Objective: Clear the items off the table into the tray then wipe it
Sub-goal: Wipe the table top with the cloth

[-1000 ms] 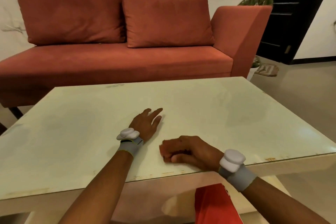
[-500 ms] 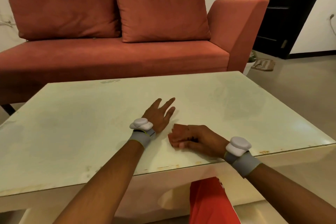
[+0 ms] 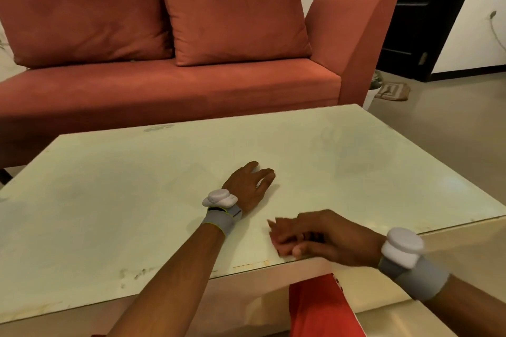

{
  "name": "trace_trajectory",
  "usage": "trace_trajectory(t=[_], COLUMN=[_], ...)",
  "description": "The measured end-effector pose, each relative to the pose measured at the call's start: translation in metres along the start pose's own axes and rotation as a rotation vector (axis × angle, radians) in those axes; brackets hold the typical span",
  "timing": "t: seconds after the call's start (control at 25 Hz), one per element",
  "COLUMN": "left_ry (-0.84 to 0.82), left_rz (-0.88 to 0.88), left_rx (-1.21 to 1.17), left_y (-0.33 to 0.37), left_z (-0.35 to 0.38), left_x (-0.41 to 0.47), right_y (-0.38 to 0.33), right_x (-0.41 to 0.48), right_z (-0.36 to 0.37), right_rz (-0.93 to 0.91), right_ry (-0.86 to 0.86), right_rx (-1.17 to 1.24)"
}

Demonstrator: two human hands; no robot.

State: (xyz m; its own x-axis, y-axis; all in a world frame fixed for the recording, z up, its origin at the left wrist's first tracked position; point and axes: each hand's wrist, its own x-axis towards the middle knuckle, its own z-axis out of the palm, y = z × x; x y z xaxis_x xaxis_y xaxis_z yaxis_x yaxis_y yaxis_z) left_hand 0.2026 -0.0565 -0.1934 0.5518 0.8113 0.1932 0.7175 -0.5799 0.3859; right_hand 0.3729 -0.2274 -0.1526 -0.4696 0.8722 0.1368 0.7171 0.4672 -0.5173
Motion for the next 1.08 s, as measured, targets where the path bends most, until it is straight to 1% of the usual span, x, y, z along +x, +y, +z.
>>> trace_trajectory(t=[0.04,0.08,0.12,0.16,0.24,0.28,0.32,0.36,0.4,0.44,0.48,0.52,0.56,0.64,0.68,0.72,0.84,0.88,0.92,1.0,1.08], left_ry=[0.008,0.013,0.017,0.019,0.02,0.017,0.017,0.014,0.01,0.008,0.01,0.016,0.019,0.016,0.02,0.025,0.005,-0.012,-0.031,-0.045,-0.048], left_rz=[0.005,0.007,0.006,0.004,0.001,-0.001,-0.003,-0.006,-0.007,-0.007,-0.001,0.006,0.008,0.004,0.009,0.011,-0.021,-0.029,-0.04,-0.053,-0.06], left_rx=[0.006,0.004,0.002,0.003,0.007,0.009,0.009,0.006,0.007,0.012,0.02,0.024,0.022,0.021,0.023,0.024,-0.007,-0.018,-0.032,-0.052,-0.053], left_y=[0.0,0.0,0.0,0.001,0.002,0.002,0.002,0.001,0.0,-0.001,-0.002,-0.003,-0.003,-0.002,-0.002,-0.002,-0.003,-0.003,-0.002,-0.001,-0.001], left_z=[-0.001,0.0,0.0,-0.001,0.0,0.001,0.001,0.002,0.003,0.004,0.005,0.004,0.004,0.005,0.005,0.005,0.005,0.004,0.005,0.003,0.003], left_x=[-0.001,-0.001,-0.001,0.0,-0.001,-0.001,-0.001,0.001,0.002,0.003,0.003,0.003,0.004,0.003,0.002,0.002,0.005,0.005,0.006,0.005,0.003], right_y=[-0.001,0.006,0.022,0.043,0.076,0.082,0.076,0.062,0.04,0.029,0.026,0.034,0.049,0.08,0.088,0.081,0.037,0.032,0.039,0.062,0.092], right_x=[-0.013,-0.022,-0.03,-0.035,-0.032,-0.022,-0.01,0.001,0.009,0.008,0.005,0.004,0.003,-0.002,-0.003,0.0,0.014,0.022,0.033,0.056,0.062], right_z=[-0.005,-0.017,-0.03,-0.045,-0.06,-0.053,-0.042,-0.027,-0.013,0.0,0.003,-0.004,-0.015,-0.034,-0.035,-0.03,-0.001,0.001,-0.004,-0.02,-0.033], right_rz=[-0.038,-0.024,0.046,0.14,0.388,0.448,0.434,0.37,0.265,0.16,0.069,0.05,0.098,0.379,0.428,0.399,0.125,0.064,0.05,0.131,0.3], right_ry=[-0.057,-0.101,-0.079,0.017,0.259,0.311,0.316,0.287,0.249,0.176,0.123,0.125,0.175,0.359,0.405,0.367,0.213,0.176,0.165,0.141,0.167], right_rx=[-0.01,-0.027,-0.067,-0.105,-0.245,-0.253,-0.242,-0.221,-0.191,-0.178,-0.212,-0.25,-0.298,-0.277,-0.282,-0.291,-0.181,-0.182,-0.207,-0.258,-0.262])
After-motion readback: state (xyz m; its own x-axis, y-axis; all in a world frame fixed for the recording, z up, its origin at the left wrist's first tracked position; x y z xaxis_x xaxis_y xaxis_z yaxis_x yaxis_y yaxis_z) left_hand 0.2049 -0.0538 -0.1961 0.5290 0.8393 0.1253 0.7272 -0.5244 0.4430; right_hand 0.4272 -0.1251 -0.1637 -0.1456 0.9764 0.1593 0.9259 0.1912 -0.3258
